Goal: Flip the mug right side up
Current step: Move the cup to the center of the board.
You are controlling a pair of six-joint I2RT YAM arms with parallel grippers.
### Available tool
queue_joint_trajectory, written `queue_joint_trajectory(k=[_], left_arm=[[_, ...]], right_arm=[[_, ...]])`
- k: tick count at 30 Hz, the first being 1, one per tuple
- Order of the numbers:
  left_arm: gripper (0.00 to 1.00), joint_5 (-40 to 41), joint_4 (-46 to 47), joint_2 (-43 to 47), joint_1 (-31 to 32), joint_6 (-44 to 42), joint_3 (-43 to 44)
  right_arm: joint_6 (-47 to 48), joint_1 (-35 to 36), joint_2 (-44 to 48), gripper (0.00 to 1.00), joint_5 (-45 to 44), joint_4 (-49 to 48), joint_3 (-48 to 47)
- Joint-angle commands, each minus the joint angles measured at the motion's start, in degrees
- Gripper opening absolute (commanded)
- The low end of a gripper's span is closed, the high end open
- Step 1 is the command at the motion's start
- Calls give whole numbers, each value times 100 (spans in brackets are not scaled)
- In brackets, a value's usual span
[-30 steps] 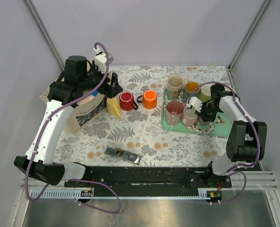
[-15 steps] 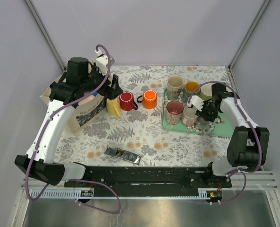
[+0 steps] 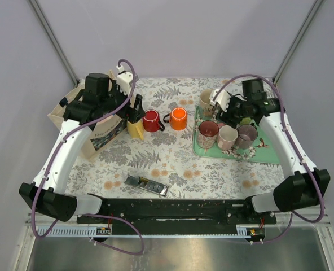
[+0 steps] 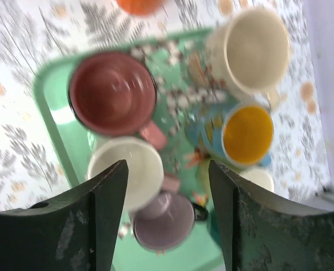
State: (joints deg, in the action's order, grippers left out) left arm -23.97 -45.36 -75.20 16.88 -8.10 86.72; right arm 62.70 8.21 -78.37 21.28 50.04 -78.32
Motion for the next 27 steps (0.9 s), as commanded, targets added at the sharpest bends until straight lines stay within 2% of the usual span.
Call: queue_joint_trajectory(k=[1, 4, 9, 13, 15, 18, 19, 27], left_arm=[[87, 225, 11, 251, 17, -516, -304], [86, 471, -156, 391, 17, -1035, -638], [86, 595, -402, 673, 17, -1212, -902], [86, 630, -666, 814, 17, -1308, -990], [86, 726, -763, 884, 17, -1370, -1008], [86, 806, -825, 972, 17, -1449, -1052], [86, 814, -842, 1007, 17, -1440, -1060], [86, 788, -895, 1113, 17, -1282, -1104]], right_arm=[[-1397, 619, -722, 68, 604, -380, -717], [-2853, 918, -1424, 70, 886, -696, -1420], [-5290, 1209, -2375, 73, 352, -1776, -1994], [-5628, 1613, -2998, 77, -254, -1981, -2431], [-6126, 1666, -3420, 80, -850, -1998, -2731], [-6971, 1675, -3878, 91, -1818, -1946, -3030], [-7008, 1675, -3975, 99, -1907, -1928, -3074], [-7078, 1684, -4494, 99, -1566, -2077, -2987]])
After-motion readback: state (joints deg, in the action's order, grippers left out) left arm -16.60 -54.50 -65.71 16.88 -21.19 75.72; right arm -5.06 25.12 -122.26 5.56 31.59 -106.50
